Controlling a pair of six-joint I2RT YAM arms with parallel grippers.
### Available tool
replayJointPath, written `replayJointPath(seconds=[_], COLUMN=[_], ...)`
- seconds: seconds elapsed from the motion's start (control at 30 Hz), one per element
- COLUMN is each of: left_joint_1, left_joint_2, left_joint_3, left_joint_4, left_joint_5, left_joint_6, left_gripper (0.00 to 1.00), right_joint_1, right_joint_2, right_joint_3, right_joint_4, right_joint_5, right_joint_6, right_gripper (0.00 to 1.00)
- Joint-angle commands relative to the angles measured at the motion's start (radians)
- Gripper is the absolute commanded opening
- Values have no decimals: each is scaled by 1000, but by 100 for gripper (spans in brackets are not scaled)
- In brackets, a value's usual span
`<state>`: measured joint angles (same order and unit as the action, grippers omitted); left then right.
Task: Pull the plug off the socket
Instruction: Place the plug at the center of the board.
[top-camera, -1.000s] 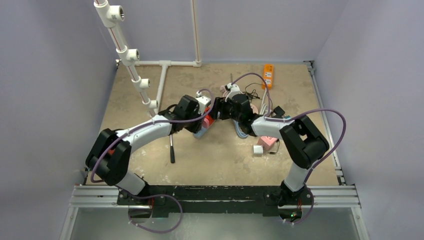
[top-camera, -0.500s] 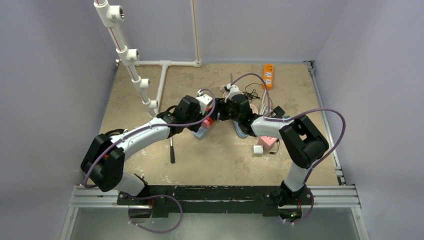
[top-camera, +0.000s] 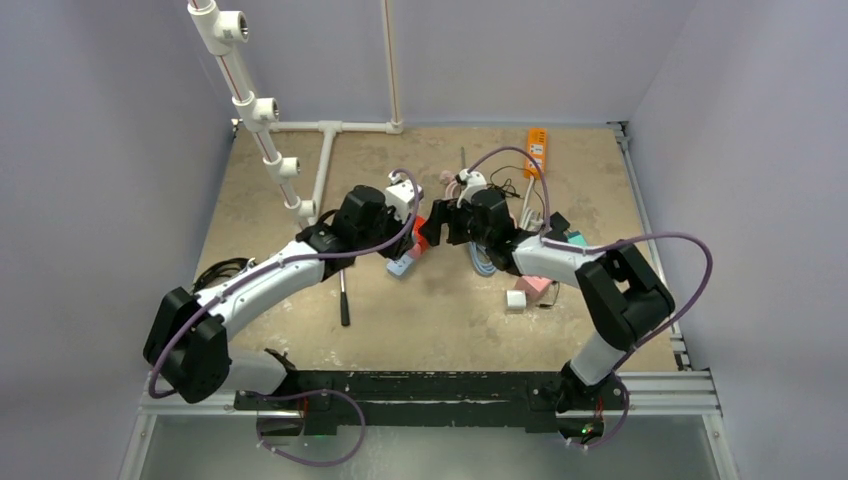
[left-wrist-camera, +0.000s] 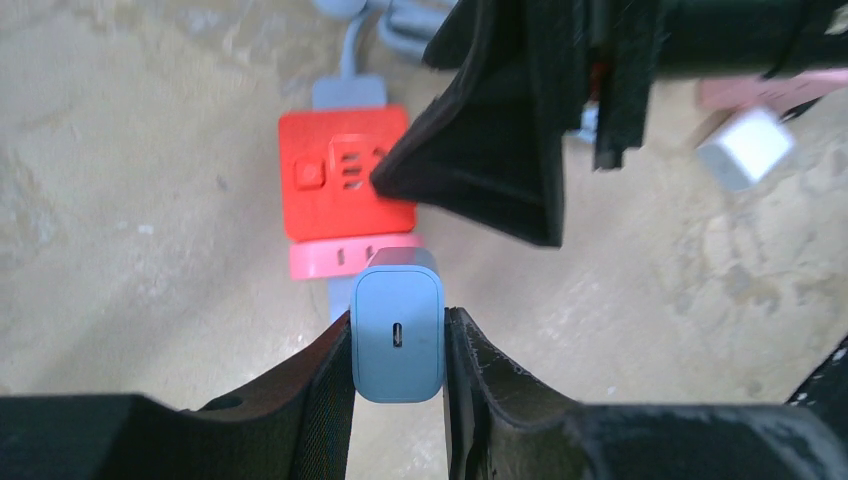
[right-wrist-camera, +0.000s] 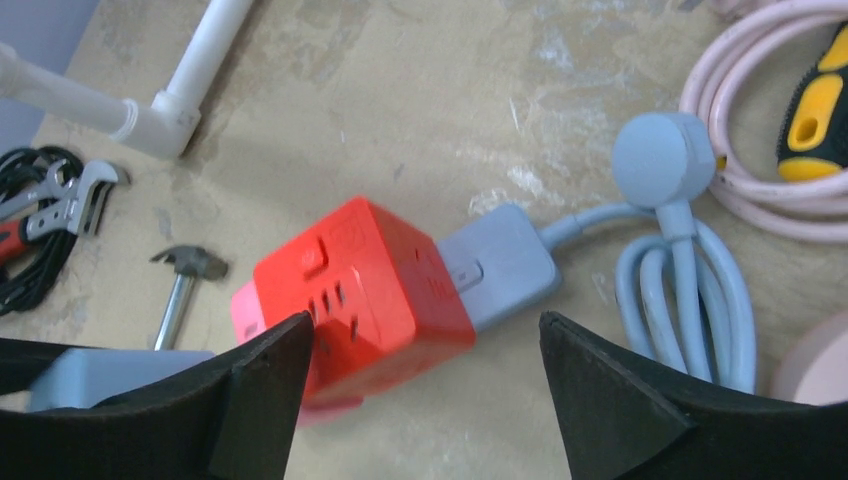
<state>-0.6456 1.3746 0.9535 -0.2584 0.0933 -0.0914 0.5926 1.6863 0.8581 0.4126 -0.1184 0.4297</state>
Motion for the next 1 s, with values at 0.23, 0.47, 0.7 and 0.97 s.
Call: replayJointPath(seconds=[0.23, 0.47, 0.7, 0.97], left_joint_1=[-159, -329, -373, -412], left_joint_2=[22, 190, 394, 584], left_joint_3=[51, 66, 108, 219], left_joint_4=[214, 351, 559, 584], left_joint_5=[38, -56, -85, -144], left_joint_6=[-121, -221, -336, -346], left_gripper=[0, 0, 0, 6], right_joint_1=[-81, -218, -228, -227], right_joint_2=[-326, -511, -623, -709], right_joint_3=[-27, -169, -285, -369], right_joint_4=[-132, -73, -18, 63], right_joint_5=[153, 288, 474, 496], right_joint_6=[-8, 70, 126, 121], right_gripper=[99, 99, 99, 99])
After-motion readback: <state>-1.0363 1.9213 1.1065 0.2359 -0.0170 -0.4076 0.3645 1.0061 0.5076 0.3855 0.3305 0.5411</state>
